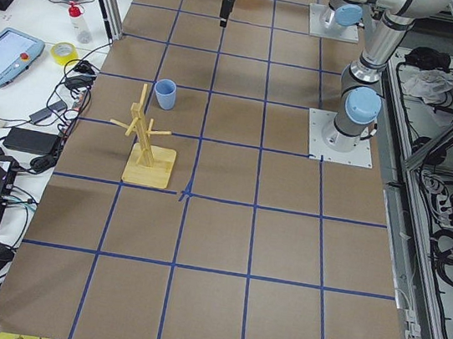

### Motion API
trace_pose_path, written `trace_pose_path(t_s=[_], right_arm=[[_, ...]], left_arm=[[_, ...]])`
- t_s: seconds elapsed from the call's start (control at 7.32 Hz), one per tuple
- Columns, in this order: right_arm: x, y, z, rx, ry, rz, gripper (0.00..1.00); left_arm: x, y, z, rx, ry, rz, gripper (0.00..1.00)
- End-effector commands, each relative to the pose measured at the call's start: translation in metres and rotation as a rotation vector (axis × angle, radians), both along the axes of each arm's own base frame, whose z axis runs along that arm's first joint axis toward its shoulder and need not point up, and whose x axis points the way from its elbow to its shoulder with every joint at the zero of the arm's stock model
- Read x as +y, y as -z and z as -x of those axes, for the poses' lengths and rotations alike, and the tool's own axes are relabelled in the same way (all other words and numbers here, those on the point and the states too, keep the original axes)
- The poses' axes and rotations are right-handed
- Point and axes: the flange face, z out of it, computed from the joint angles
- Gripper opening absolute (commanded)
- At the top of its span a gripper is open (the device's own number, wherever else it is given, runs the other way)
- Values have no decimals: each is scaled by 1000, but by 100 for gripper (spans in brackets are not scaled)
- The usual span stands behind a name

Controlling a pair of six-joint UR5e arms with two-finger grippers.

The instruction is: Flip cup

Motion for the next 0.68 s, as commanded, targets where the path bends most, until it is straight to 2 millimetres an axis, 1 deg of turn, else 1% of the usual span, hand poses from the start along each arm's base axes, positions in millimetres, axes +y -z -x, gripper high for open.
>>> trace_pose_path(t_s=[0.0, 0.55], right_arm=[[-1, -1, 2, 15, 0, 17, 100], [-1, 2, 2, 15, 3, 18, 100]], left_arm=[[-1, -2, -5, 21, -12, -6, 100], [0, 1, -4, 28, -12, -9, 100]])
